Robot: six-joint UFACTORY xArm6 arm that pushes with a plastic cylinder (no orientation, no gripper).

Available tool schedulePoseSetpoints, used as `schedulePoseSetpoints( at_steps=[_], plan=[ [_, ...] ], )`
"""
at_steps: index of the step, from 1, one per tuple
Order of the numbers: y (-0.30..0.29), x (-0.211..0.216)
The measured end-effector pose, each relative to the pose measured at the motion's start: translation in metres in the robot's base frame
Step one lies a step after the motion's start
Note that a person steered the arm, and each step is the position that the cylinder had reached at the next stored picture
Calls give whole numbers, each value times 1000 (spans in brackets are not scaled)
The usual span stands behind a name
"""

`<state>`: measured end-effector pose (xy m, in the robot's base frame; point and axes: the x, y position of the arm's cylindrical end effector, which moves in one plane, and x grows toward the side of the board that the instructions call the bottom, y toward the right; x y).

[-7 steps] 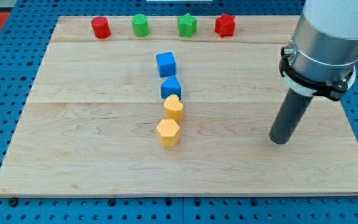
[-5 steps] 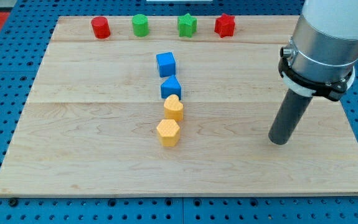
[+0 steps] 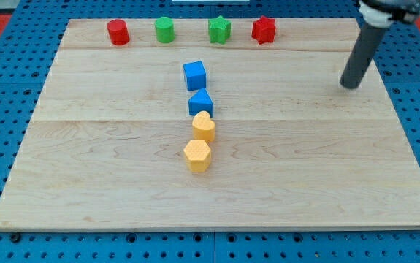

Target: Slightly push the green star towards the blue cube

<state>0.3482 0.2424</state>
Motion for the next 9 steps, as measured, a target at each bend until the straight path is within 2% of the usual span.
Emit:
schedulePoseSetpoints(
  at_steps=[1, 2, 3, 6, 8, 9],
  plan=[
    [41, -54],
    [22, -116],
    [-12, -156],
    [-107, -156],
    [-111, -156],
    [-133, -156]
  ],
)
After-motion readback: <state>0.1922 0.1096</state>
